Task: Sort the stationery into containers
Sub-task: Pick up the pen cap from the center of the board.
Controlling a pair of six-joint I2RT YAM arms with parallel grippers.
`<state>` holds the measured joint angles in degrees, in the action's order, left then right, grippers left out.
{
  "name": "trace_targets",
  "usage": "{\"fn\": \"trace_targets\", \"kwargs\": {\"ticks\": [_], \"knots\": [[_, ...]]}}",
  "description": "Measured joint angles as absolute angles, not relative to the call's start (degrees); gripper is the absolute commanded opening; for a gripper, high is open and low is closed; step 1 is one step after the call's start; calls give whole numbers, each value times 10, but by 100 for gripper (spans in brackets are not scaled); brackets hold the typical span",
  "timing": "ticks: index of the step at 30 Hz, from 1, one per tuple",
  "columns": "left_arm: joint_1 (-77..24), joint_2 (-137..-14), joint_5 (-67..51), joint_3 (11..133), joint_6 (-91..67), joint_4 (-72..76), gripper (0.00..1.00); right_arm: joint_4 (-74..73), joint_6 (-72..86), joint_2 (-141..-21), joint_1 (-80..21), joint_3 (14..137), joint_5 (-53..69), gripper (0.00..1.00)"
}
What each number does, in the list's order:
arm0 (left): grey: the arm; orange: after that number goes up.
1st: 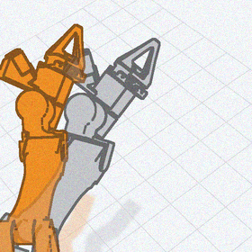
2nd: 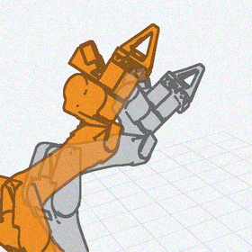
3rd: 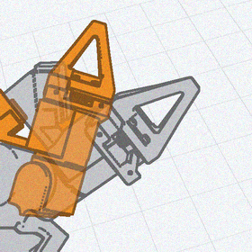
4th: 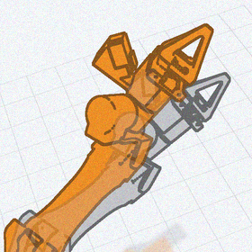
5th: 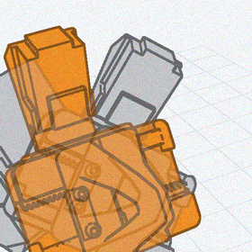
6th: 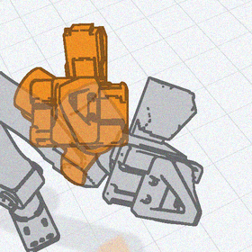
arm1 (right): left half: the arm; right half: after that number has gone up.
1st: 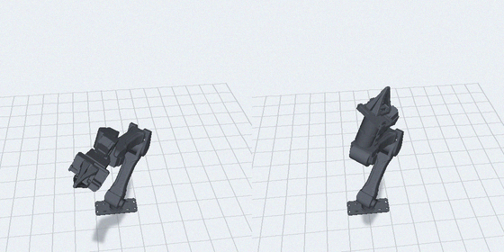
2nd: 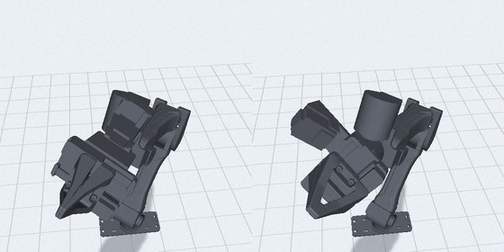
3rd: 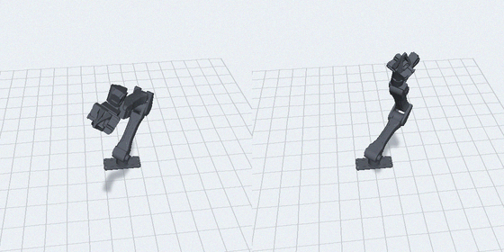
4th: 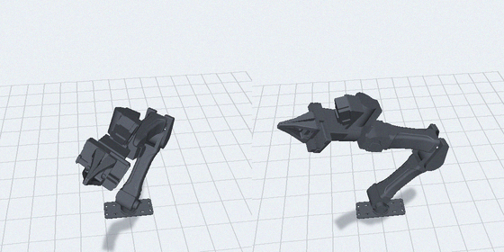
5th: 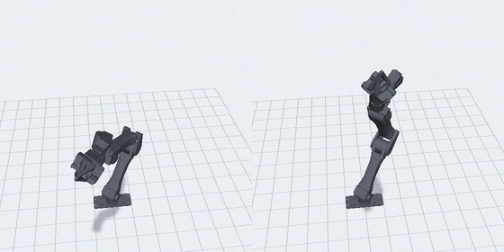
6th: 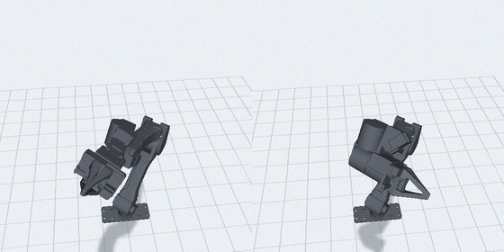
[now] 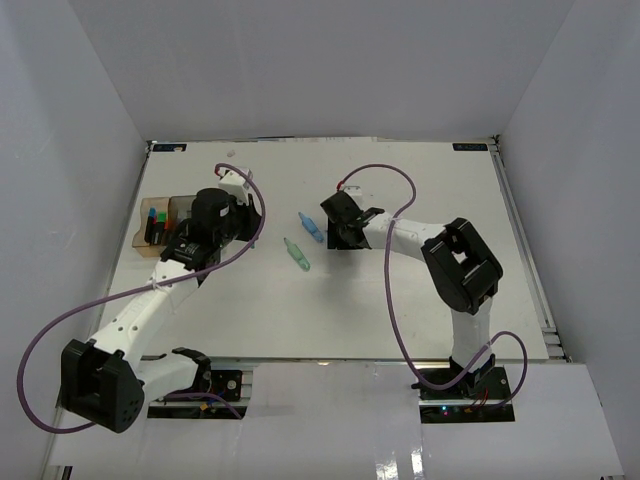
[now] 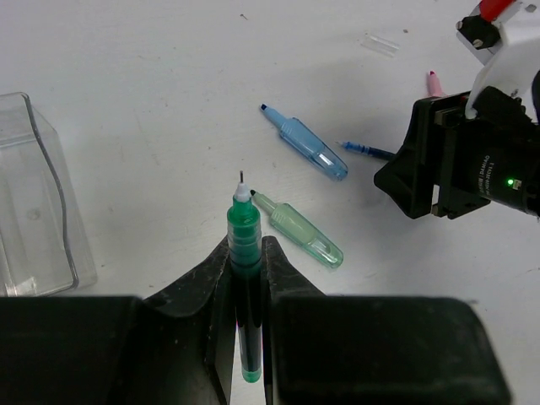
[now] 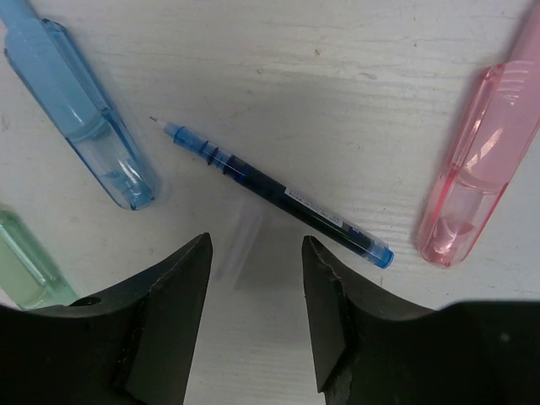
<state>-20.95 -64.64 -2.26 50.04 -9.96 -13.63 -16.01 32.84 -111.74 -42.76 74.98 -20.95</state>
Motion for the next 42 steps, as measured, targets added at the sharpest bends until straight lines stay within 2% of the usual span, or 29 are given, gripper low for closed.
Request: {"fn": "trace_targets", "kwargs": {"ticks": [11,16,17,20,24,29,33,38,42], "knots": [[-209,-636,-43,499,-88,-134,20,-171,346,-1136,-427,761,-215,41],[-209,-635,-51,493,-83,-133,20,-171,347,-1136,-427,761,-217,32],[-209,-635,-52,493,-83,-133,20,-171,348,-1136,-427,761,-217,27],[-209,-635,-56,492,-81,-133,20,-171,348,-1136,-427,760,-217,25],[-209,-635,-70,491,-78,-132,20,-151,345,-1127,-428,743,-217,17],[-209,-627,-122,483,-69,-119,20,-116,319,-1060,-438,665,-205,15],[-209,-621,-200,475,-55,-105,20,-71,273,-961,-453,615,-189,18],[-209,-620,-298,465,-44,-85,20,48,212,-821,-460,557,-137,18],[-209,-620,-375,453,-40,-64,20,131,174,-765,-460,553,-79,18]]}}
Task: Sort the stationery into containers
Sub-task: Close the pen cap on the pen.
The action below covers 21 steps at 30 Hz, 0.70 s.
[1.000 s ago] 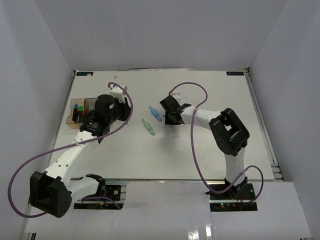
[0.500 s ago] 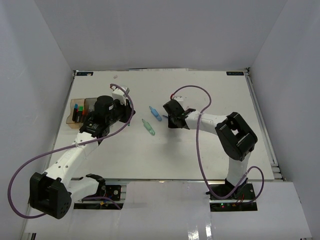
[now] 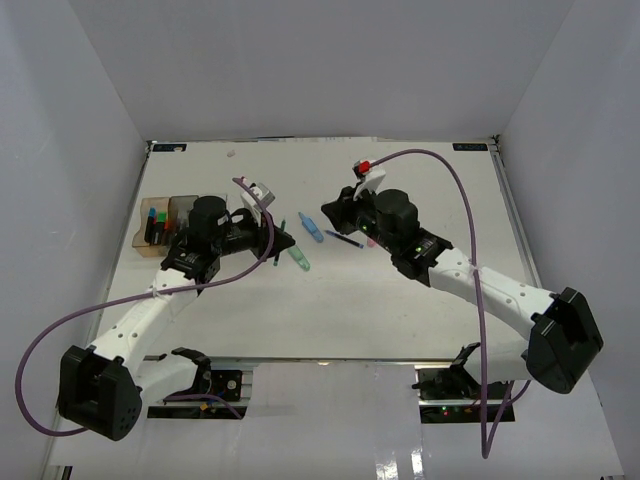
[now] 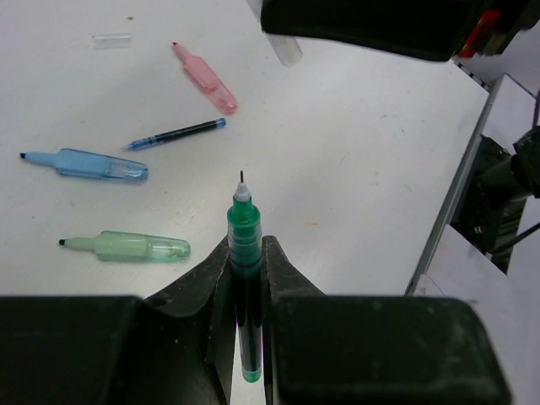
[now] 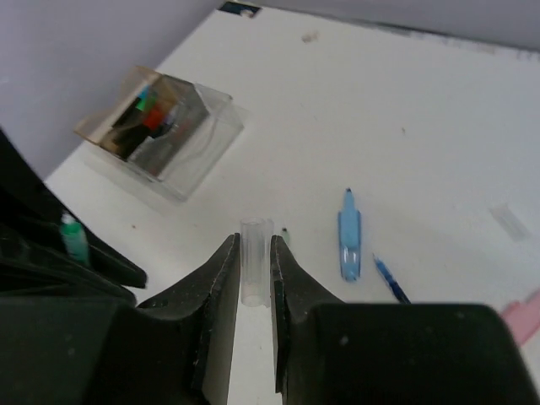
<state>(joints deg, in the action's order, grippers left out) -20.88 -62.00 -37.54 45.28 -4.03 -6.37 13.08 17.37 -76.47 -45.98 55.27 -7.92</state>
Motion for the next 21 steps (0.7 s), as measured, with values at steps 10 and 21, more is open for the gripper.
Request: {"fn": "trace_targets", "kwargs": {"ticks": [10,21], "knots": [[-209,-618,-453,442,-48,-24,20,307,167,-748,-462,553,55,13],[-209,-613,-493,418,-83,40,20,431,208,-795,-478,553,145,13]]}}
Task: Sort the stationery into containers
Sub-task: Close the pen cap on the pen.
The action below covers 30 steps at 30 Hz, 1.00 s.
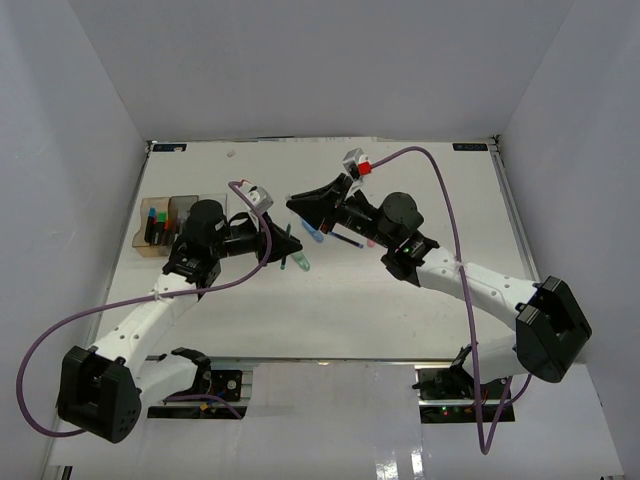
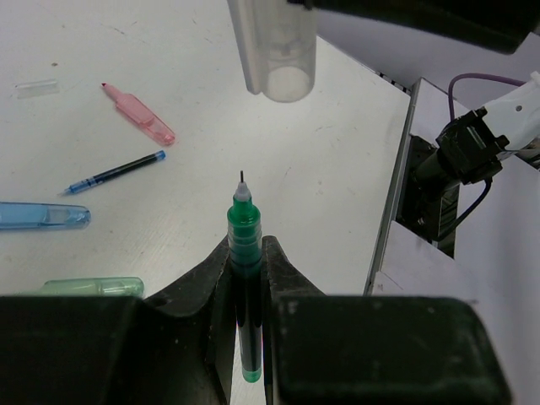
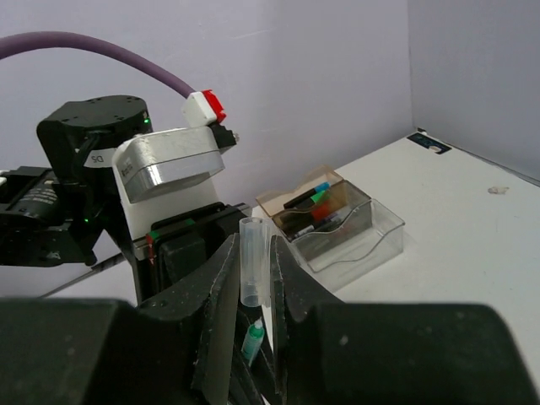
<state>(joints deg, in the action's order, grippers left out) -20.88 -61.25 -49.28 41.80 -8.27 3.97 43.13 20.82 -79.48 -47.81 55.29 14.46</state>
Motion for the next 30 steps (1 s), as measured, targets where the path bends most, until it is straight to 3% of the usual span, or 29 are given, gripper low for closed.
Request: {"fn": "trace_targets", "kwargs": {"ticks": [30], "knots": [[-209,-589,-519,391,-127,121,20,528,251,-829,-488,526,197,12]]}}
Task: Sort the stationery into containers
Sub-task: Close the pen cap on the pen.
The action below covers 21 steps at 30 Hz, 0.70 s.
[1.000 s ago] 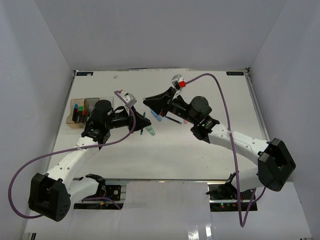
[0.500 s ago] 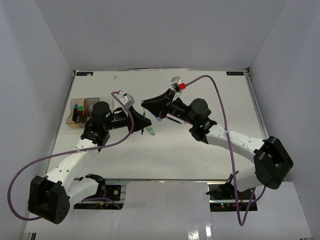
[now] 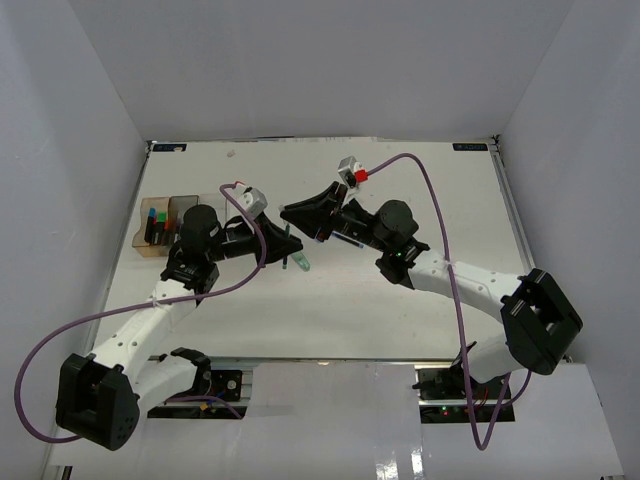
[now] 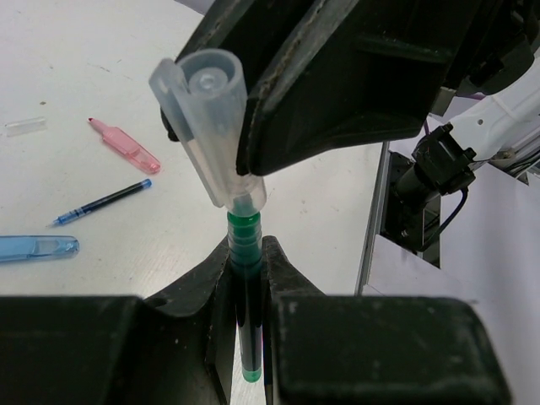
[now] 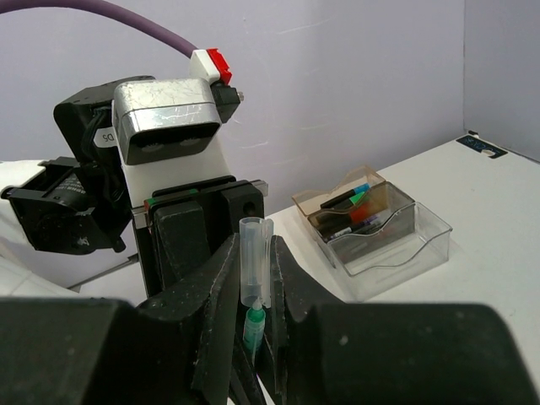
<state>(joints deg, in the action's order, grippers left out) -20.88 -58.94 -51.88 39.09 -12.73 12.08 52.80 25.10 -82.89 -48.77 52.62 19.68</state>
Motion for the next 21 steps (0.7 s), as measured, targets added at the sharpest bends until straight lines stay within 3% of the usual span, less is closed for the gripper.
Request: {"fn": "trace_targets", "kwargs": {"ticks": [21], "knots": [[-209,-576,-517,369,-148,149,20,550,252,-829,-489,506,197,16]]}}
